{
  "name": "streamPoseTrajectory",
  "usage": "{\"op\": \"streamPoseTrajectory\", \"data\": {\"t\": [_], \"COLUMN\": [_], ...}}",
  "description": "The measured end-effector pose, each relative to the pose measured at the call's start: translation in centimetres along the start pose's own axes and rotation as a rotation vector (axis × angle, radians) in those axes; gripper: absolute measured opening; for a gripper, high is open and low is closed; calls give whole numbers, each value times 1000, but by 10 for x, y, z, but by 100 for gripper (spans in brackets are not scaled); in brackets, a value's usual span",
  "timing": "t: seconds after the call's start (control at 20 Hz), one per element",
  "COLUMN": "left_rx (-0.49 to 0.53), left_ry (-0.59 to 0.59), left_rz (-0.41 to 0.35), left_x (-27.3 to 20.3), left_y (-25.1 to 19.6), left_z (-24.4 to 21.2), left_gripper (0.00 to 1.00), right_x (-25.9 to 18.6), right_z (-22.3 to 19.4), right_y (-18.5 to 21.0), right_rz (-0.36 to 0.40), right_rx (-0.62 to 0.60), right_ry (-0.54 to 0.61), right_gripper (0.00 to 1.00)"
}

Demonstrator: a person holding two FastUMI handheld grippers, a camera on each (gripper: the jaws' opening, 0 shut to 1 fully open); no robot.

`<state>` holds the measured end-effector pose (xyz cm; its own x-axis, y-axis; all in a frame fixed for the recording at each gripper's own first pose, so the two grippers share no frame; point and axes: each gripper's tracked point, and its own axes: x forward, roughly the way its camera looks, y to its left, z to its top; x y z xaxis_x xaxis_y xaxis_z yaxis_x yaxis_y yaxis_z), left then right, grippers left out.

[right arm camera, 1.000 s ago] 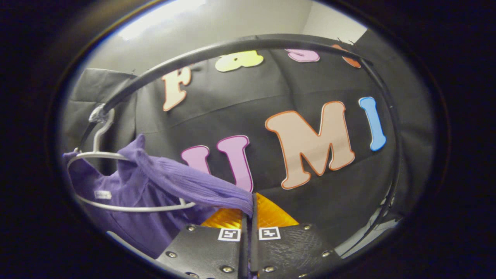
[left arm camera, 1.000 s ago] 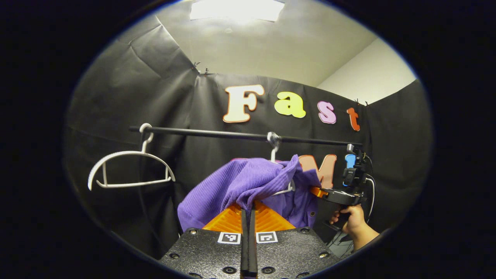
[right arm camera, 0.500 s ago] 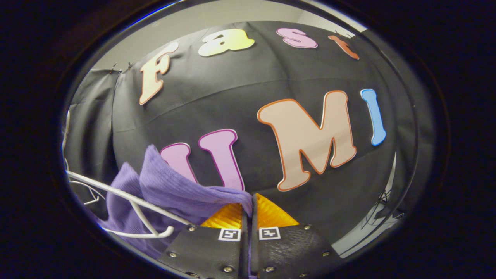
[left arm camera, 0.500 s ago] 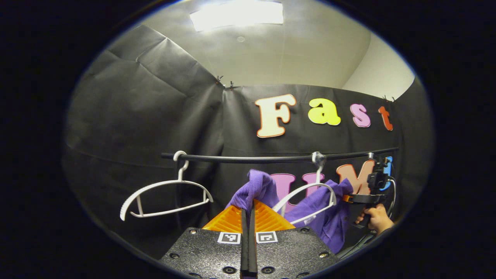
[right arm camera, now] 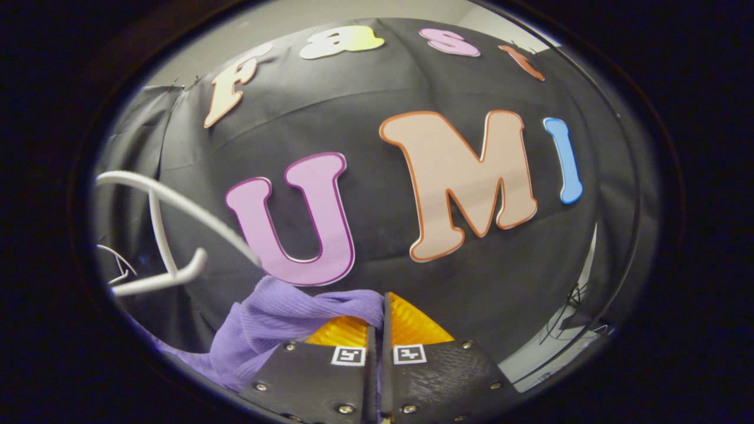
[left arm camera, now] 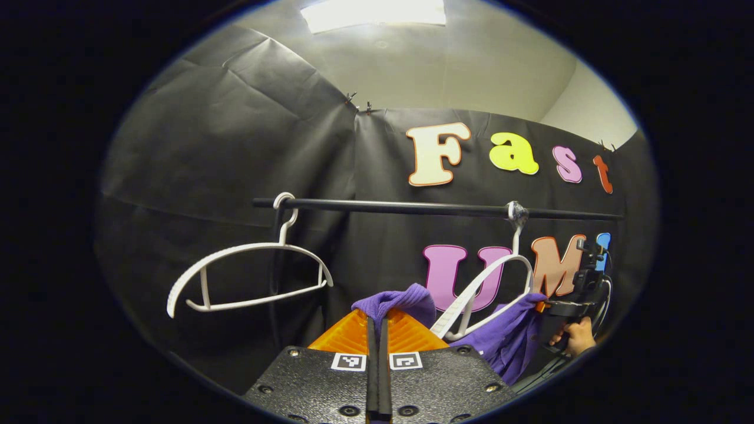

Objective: Grasp the clothes on the hanger with both hands and then place them into the laundry hamper below.

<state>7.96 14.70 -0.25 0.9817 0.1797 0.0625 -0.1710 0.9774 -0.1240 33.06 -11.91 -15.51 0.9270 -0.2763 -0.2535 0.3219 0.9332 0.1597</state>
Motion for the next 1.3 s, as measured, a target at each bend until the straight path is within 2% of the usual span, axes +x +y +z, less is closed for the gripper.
{"op": "streamPoseTrajectory", "data": {"t": [0.35, 0.55, 0.6, 0.7, 0.9, 1.05, 1.3], "left_rx": [-12, -11, -11, -13, -24, -25, -34], "left_ry": [72, 126, 141, 172, 213, 190, 174], "left_rz": [30, 21, 14, 6, -21, -30, -78], "left_x": [3, -2, -2, -1, -1, -2, -12], "left_y": [21, 27, 26, 23, 19, 16, -1], "left_z": [-48, -85, -94, -112, -133, -132, -128], "left_gripper": [0, 0, 0, 0, 0, 0, 0], "right_x": [4, -3, -7, -16, -43, -71, -119], "right_z": [-53, -80, -85, -97, -107, -109, -110], "right_y": [-14, -20, -21, -20, -18, -14, 12], "right_rz": [-5, -19, -22, -20, -9, -6, 68], "right_rx": [15, -3, -13, -28, -42, -36, -36], "right_ry": [56, 67, 70, 76, 75, 59, 43], "right_gripper": [3, 3, 0, 3, 3, 3, 3]}}
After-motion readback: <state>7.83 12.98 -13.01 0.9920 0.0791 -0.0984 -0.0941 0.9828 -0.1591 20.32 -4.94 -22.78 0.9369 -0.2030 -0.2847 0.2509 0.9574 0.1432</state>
